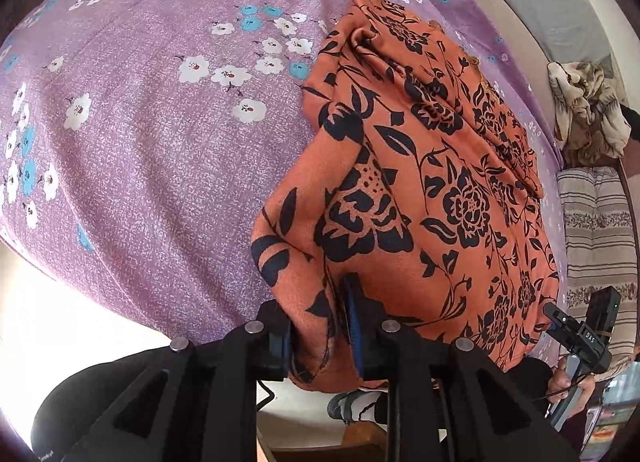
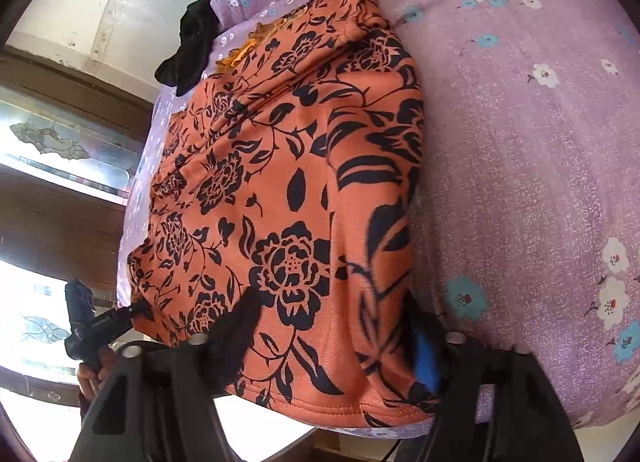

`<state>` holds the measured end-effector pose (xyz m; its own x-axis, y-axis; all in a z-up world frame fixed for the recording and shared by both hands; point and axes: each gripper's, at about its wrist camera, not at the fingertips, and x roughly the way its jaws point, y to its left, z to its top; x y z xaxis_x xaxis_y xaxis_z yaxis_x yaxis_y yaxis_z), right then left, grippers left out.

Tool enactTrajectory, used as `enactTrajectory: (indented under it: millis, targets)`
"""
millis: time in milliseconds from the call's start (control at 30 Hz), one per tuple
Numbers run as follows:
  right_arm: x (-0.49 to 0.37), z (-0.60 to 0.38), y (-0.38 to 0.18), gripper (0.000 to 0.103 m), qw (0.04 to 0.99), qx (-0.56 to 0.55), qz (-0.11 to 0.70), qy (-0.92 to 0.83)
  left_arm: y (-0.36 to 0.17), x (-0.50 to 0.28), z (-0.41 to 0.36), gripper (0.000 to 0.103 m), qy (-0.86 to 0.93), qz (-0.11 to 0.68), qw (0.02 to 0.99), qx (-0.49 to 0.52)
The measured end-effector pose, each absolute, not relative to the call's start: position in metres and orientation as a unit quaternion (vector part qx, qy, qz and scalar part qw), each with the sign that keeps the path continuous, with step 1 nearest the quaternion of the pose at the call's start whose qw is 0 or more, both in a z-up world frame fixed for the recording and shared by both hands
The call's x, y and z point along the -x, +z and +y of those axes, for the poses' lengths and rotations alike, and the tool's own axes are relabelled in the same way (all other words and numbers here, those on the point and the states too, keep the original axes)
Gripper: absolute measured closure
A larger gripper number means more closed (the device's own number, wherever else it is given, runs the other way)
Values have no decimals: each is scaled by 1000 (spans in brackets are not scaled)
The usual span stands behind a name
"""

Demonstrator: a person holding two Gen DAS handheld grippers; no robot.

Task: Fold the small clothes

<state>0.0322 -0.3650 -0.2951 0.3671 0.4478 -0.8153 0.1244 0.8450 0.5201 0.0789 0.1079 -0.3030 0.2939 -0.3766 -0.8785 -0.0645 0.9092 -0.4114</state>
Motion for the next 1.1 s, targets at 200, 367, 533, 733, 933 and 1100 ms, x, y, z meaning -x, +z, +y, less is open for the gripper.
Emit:
enactTrajectory:
  millis: [200,367,533,733,933,1100]
  targets:
    - [-34,-355,-286,91,796,-177,573,85,-286,-78,89,93,-141,569,797,150]
    - [-42,-370,-247,93,805,-228,535,122,-242,-96,93,93,-197,539,798,184]
    - [-88,-397,-195,93,828,-298,458,125,-188,-162,105,93,-214,494,818,204]
    - [-207,-440,-188,93,838,-391,374,66,-191,-295,124,92,-142,472,838,235]
    - [-300,-469,-279,55,771,-512,377,-17,-269,-386,118,89,-79,496,814,292]
    - [-280,-493,-310,36,772,-540,332,-45,-295,-371,143,85,-96,425,806,401]
